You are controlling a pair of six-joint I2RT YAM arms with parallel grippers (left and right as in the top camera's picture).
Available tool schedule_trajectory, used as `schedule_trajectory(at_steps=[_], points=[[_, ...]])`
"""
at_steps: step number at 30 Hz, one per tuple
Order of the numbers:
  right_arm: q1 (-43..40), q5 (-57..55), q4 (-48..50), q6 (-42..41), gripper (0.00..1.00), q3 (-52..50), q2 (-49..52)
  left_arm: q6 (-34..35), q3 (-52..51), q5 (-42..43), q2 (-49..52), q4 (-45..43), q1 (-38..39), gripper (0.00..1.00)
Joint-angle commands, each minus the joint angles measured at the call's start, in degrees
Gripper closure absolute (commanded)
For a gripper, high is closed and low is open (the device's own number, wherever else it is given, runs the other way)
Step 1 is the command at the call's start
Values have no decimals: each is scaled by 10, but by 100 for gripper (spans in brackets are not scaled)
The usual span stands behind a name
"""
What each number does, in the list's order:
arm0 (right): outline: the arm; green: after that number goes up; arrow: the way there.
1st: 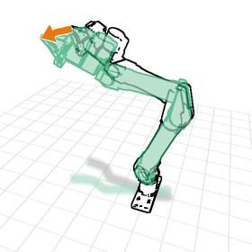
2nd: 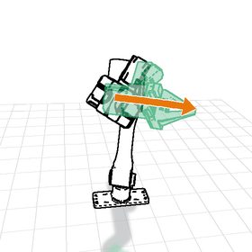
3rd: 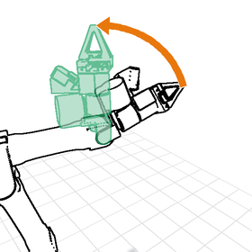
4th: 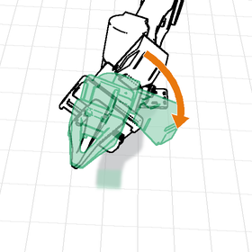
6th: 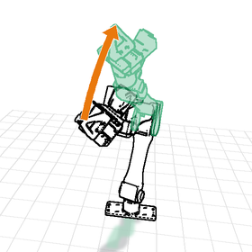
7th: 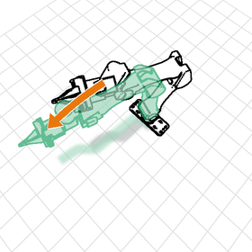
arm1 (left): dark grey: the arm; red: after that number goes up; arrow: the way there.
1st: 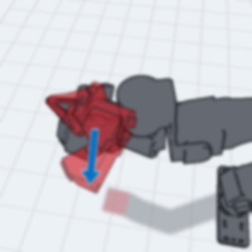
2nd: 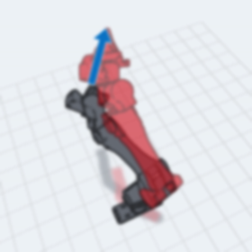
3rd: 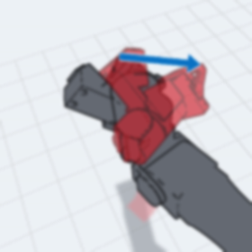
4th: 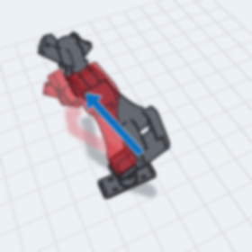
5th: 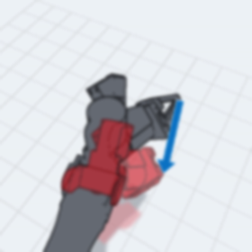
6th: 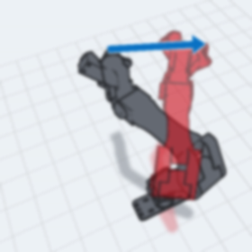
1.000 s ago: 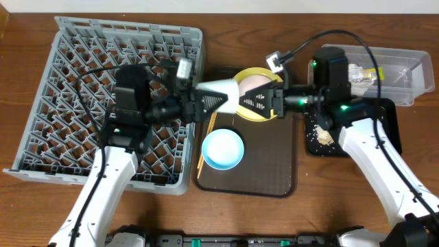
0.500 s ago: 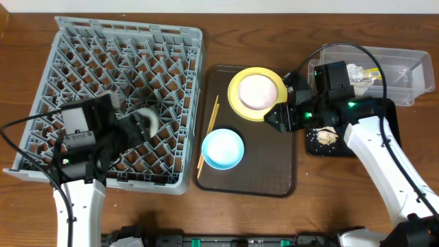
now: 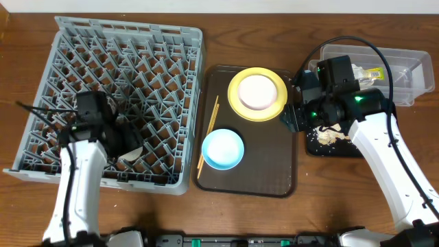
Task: Sort waste into correct bins and load items into the dishwasher
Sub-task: 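Carry the white cup with the left gripper and place it in the rack, then reach the left gripper to the light-blue bowl and grasp its rim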
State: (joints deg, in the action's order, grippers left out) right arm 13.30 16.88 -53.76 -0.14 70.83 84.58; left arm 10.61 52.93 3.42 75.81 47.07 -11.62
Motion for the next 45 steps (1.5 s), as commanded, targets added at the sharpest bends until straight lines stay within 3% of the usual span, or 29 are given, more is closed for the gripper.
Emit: schedule_trajectory(at_steps=[1, 5, 9, 14, 20, 26, 34, 37, 39, 41, 45], points=[[-5, -3, -1, 10, 41, 10, -7, -5, 14, -11, 28, -4, -3, 33], [-5, -3, -8, 10, 37, 10, -7, -5, 15, -11, 24, -9, -3, 4], [-5, -3, -12, 11, 37, 10, -7, -5, 37, -8, -14, 6, -3, 2], [-11, -4, -13, 8, 37, 11, -8, -5, 61, 69, -92, 16, 19, 1], [-82, -34, -16, -66, 36, 11, -16, -5, 61, 75, -132, 11, 165, 1], [-134, -34, -40, -66, 33, 11, -33, -5, 61, 75, -71, -57, 362, 1], [-138, -34, -50, -66, 34, 10, -33, -5, 61, 75, 89, -155, 522, 2], [-137, -34, -50, -66, 34, 10, -33, -5, 61, 75, 171, -192, 557, 9], [-138, -34, -53, -66, 34, 10, -33, -5, 61, 75, 213, -203, 566, 19], [-138, -34, -53, -65, 35, 10, -33, -2, 61, 75, 249, -206, 568, 39], [-138, -34, -54, -65, 35, 10, -33, 0, 61, 75, 273, -207, 568, 67]])
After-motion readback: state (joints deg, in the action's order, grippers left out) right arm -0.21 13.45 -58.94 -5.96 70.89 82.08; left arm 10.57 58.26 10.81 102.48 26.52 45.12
